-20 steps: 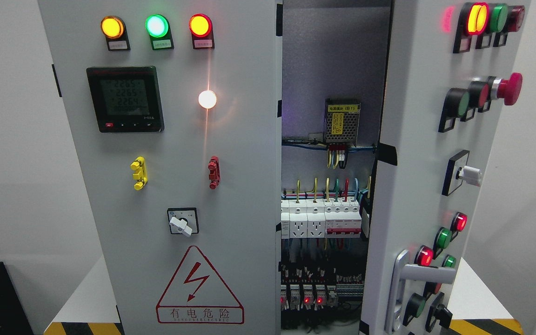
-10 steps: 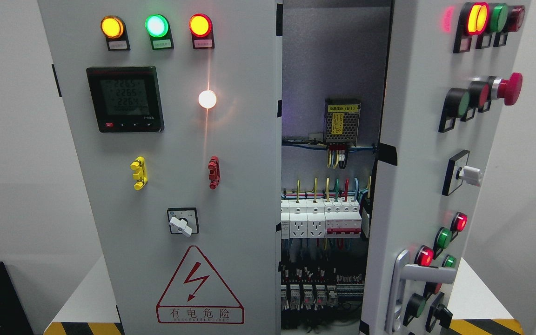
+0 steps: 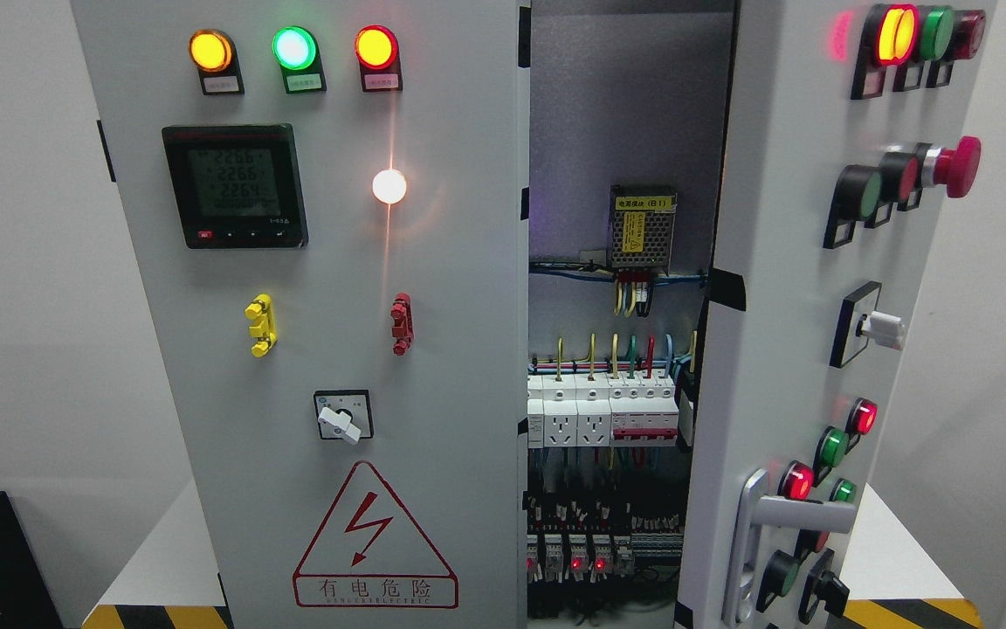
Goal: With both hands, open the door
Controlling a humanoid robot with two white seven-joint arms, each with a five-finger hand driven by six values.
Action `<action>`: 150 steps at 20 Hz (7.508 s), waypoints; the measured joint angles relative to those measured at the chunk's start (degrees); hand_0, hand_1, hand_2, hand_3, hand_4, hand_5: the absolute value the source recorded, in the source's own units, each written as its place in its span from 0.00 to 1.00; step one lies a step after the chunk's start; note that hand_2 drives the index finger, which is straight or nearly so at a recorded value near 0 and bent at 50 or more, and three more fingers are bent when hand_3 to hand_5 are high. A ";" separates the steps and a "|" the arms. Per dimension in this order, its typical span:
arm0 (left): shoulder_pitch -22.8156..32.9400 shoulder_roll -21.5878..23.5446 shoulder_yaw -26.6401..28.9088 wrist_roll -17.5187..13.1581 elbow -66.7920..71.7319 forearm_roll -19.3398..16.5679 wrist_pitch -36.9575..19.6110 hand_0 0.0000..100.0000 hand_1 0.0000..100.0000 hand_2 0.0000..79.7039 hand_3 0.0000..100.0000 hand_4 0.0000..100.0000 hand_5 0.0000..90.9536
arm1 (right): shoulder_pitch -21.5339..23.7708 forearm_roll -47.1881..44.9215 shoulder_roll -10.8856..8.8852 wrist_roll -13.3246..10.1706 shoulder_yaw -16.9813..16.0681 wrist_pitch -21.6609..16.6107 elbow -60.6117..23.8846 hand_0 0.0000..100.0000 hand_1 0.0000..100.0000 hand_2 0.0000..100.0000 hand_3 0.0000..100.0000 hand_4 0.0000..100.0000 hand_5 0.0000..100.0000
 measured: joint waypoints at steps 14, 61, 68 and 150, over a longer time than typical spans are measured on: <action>-16.31 3.84 -6.48 0.02 -18.59 10.15 0.16 0.00 0.00 0.00 0.00 0.00 0.00 | 0.00 0.00 0.00 0.00 0.00 0.00 0.01 0.19 0.00 0.00 0.00 0.00 0.00; -85.61 22.13 -29.25 -0.08 -21.03 71.28 5.45 0.00 0.00 0.00 0.00 0.00 0.00 | 0.00 -0.02 0.00 0.00 0.00 0.00 -0.01 0.19 0.00 0.00 0.00 0.00 0.00; -88.11 20.22 -32.63 0.15 -19.09 72.36 5.60 0.00 0.00 0.00 0.00 0.00 0.00 | 0.00 -0.01 0.00 0.00 0.00 0.00 -0.01 0.19 0.00 0.00 0.00 0.00 0.00; -99.07 -16.69 -42.57 0.93 1.74 71.18 7.21 0.00 0.00 0.00 0.00 0.00 0.00 | 0.00 0.00 0.00 0.00 0.00 -0.01 -0.01 0.19 0.00 0.00 0.00 0.00 0.00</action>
